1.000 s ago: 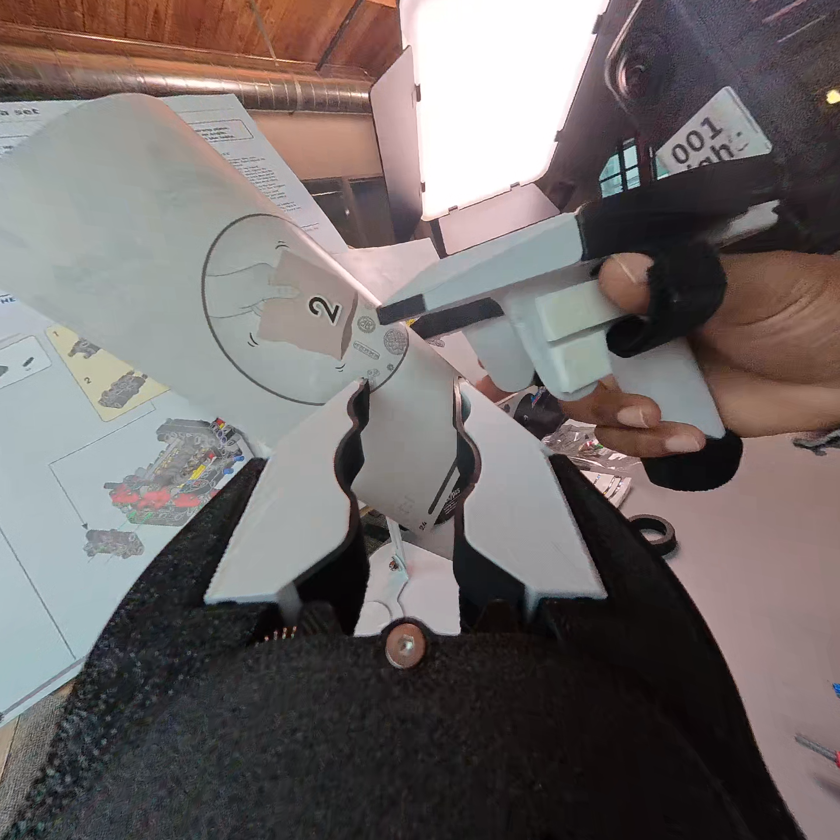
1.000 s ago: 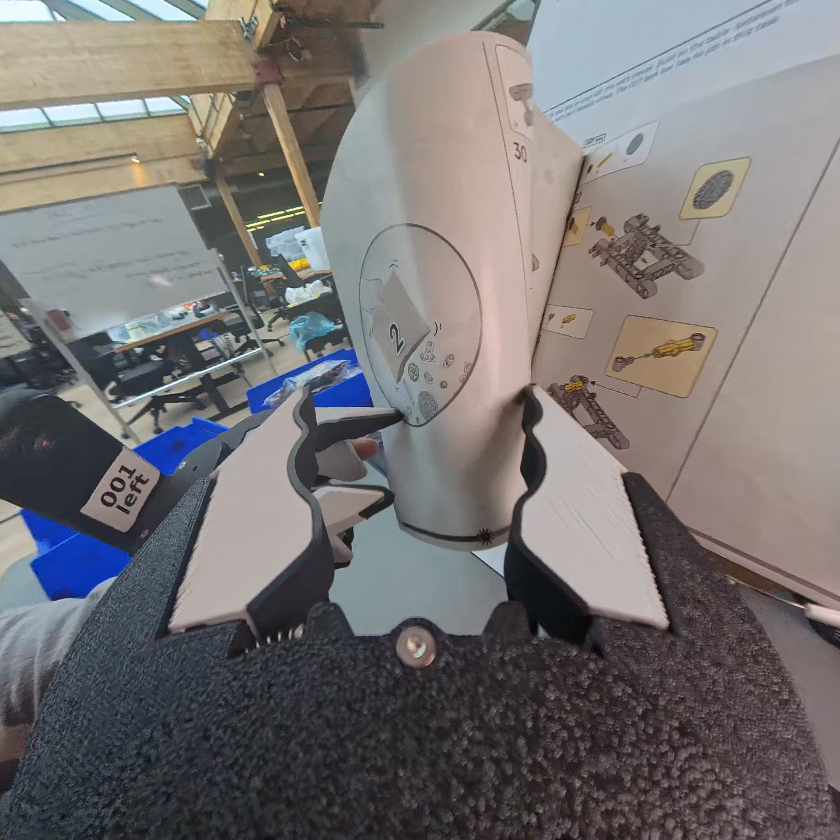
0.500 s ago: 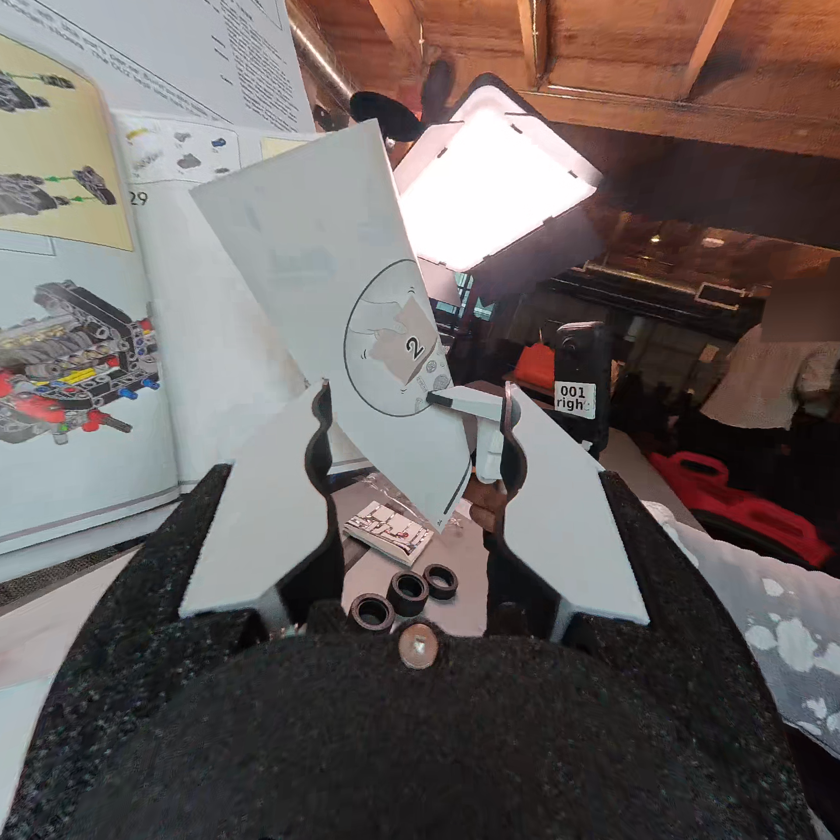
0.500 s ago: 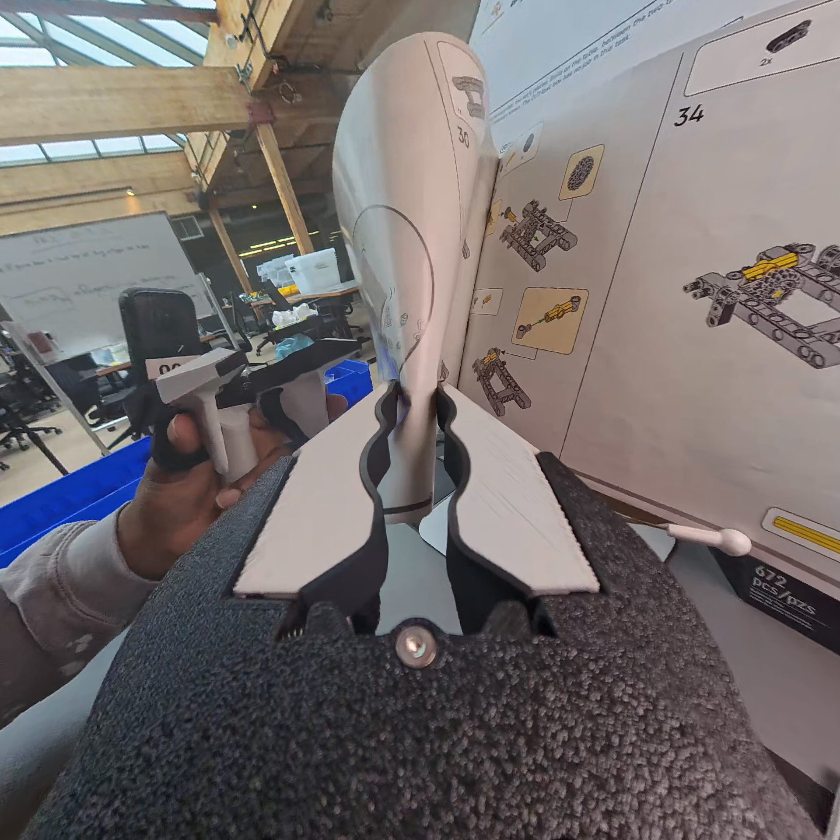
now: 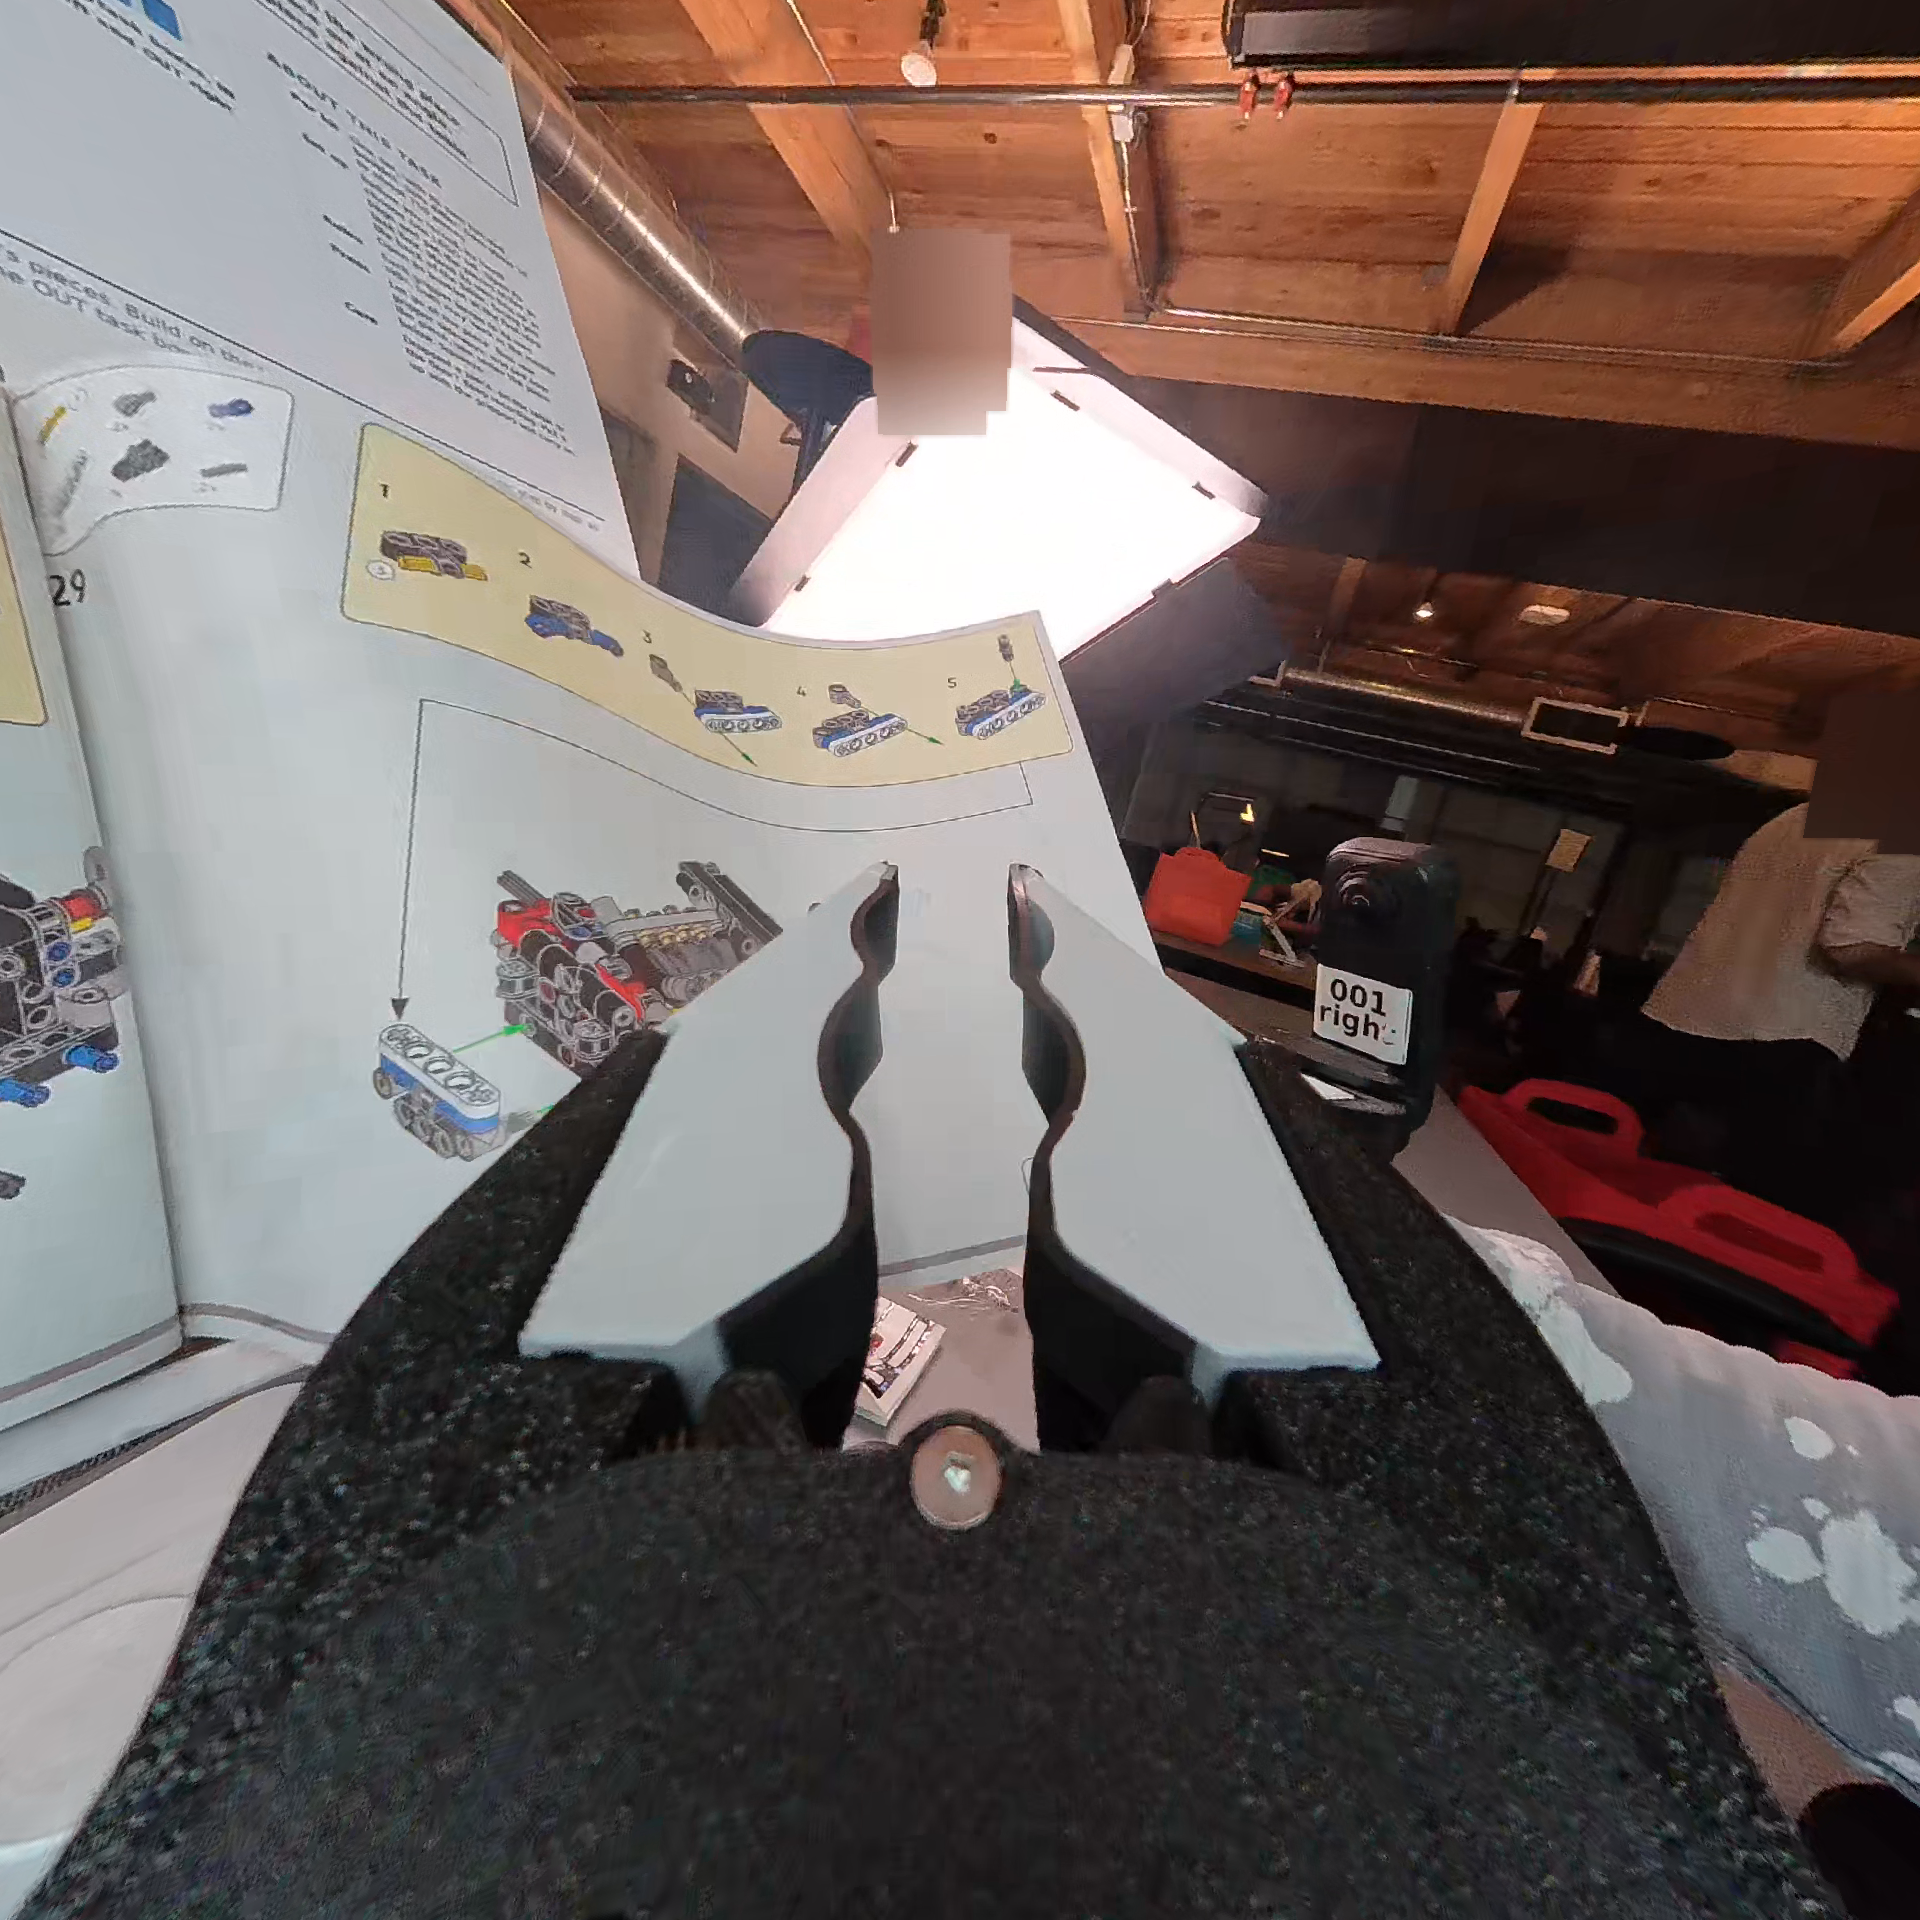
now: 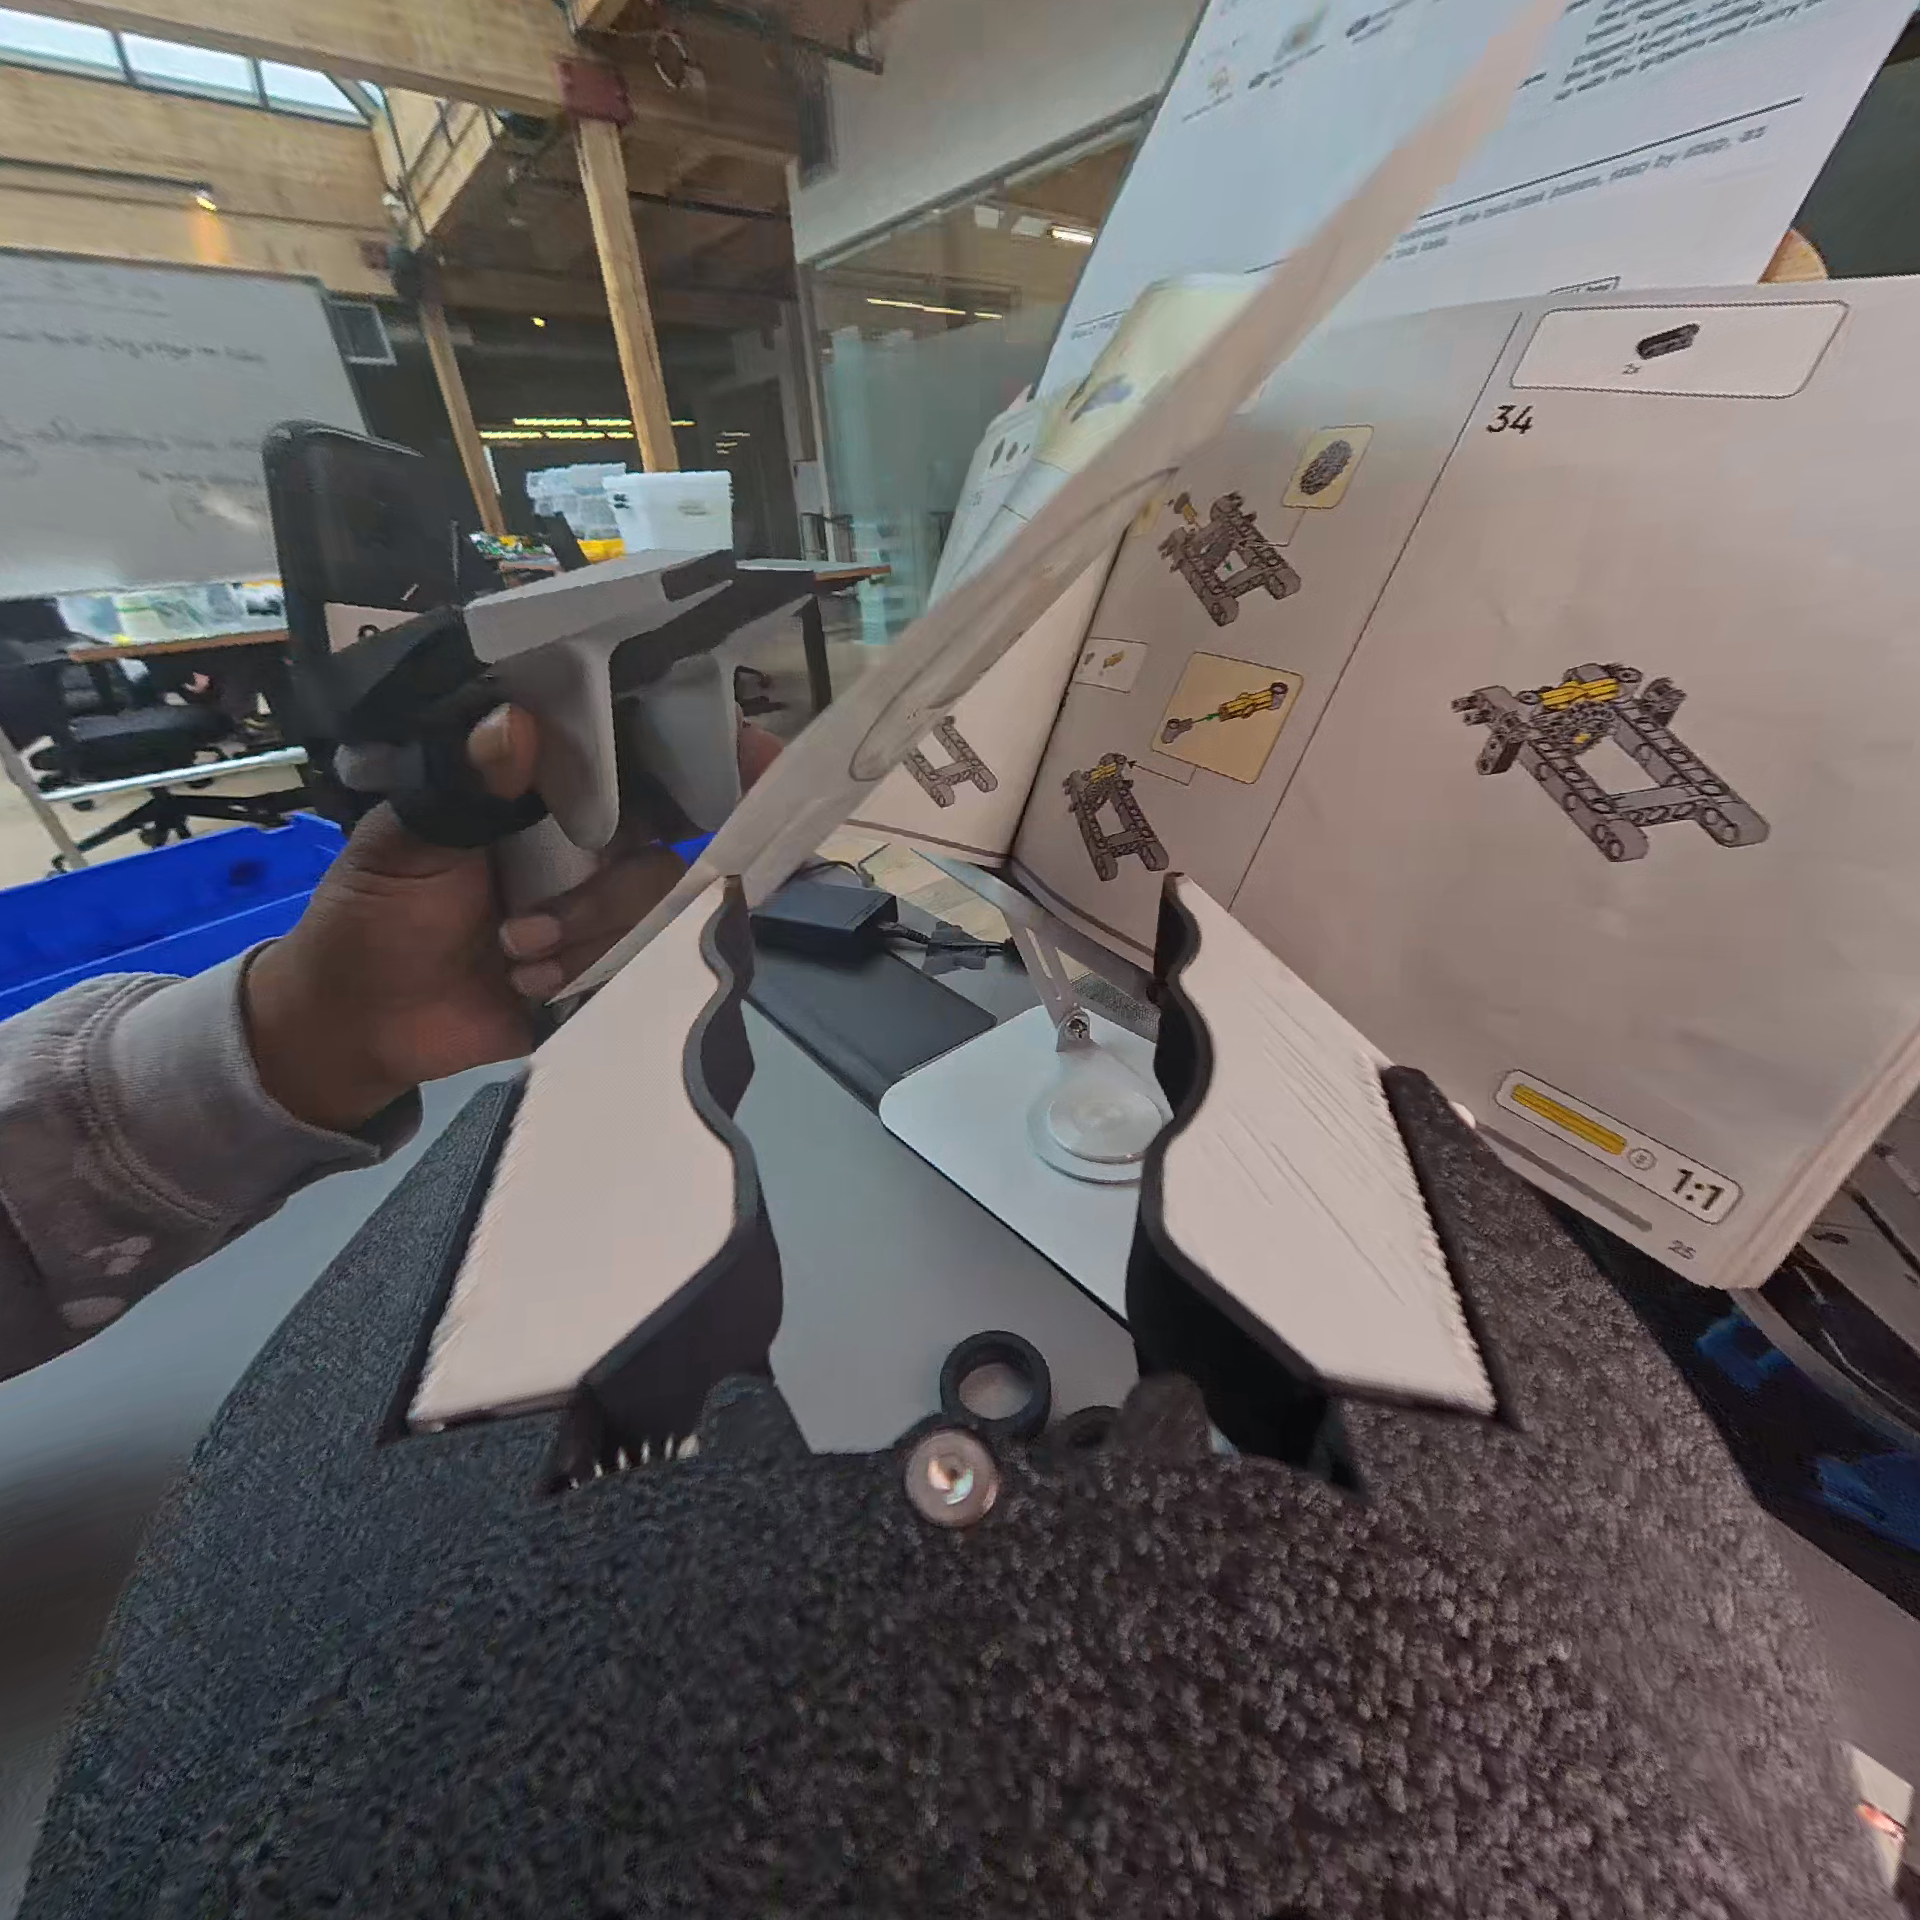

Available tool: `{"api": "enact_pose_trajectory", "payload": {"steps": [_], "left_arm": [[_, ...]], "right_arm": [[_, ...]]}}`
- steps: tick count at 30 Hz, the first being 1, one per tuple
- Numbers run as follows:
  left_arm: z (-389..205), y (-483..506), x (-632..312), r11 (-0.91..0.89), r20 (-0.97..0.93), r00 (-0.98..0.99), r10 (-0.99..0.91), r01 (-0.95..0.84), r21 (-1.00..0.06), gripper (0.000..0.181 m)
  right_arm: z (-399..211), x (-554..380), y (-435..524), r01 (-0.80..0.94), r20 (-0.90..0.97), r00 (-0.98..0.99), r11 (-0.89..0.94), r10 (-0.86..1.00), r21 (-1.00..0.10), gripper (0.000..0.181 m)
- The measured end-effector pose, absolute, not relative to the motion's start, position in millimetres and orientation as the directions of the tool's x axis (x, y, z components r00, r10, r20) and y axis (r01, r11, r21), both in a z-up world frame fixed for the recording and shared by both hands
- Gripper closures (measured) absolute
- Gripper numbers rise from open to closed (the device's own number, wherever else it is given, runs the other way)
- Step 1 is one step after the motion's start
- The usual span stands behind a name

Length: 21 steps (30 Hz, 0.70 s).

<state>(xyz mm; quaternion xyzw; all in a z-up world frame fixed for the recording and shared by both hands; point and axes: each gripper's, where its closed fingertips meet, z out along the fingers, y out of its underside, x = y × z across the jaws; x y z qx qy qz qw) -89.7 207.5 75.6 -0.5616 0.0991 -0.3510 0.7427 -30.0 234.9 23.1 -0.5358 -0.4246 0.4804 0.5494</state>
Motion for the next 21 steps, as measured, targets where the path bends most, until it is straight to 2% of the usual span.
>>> {"api": "enact_pose_trajectory", "payload": {"steps": [4, 13, 15, 16, 17, 18, 20, 21], "left_arm": [[66.5, 209.5, -93.1, 0.119, 0.226, 0.772, -0.594, 0.362, -0.925, 0.159], [52.5, 213.2, -99.3, 0.085, 0.232, 0.782, -0.578, 0.341, -0.936, 0.155], [51.2, 213.1, -97.3, 0.082, 0.232, 0.778, -0.583, 0.340, -0.937, 0.155], [50.4, 212.6, -96.1, 0.081, 0.228, 0.778, -0.585, 0.336, -0.938, 0.155], [49.8, 211.7, -95.3, 0.080, 0.223, 0.779, -0.586, 0.329, -0.941, 0.155], [49.4, 210.4, -95.5, 0.081, 0.217, 0.781, -0.586, 0.323, -0.943, 0.155], [48.9, 207.3, -99.3, 0.091, 0.197, 0.795, -0.574, 0.301, -0.949, 0.155], [48.4, 206.1, -101.8, 0.095, 0.185, 0.804, -0.565, 0.287, -0.953, 0.155]], "right_arm": [[24.5, -29.0, 223.1, -0.088, -0.102, 0.096, -0.094, 0.990, -0.992, 0.089], [26.6, -49.6, 212.8, -0.069, -0.258, -0.060, -0.262, 0.964, -0.963, 0.090], [33.8, -56.2, 212.5, -0.081, -0.271, -0.072, -0.276, 0.960, -0.958, 0.105], [35.9, -58.6, 213.7, -0.080, -0.268, -0.066, -0.273, 0.961, -0.959, 0.132], [39.7, -58.8, 214.8, -0.093, -0.255, -0.061, -0.260, 0.965, -0.961, 0.167], [47.4, -56.6, 213.3, -0.134, -0.245, -0.078, -0.253, 0.966, -0.958, 0.181], [63.6, -46.7, 210.4, -0.209, -0.277, -0.136, -0.301, 0.951, -0.930, 0.177], [68.7, -40.8, 211.5, -0.232, -0.299, -0.153, -0.328, 0.942, -0.916, 0.162]]}}
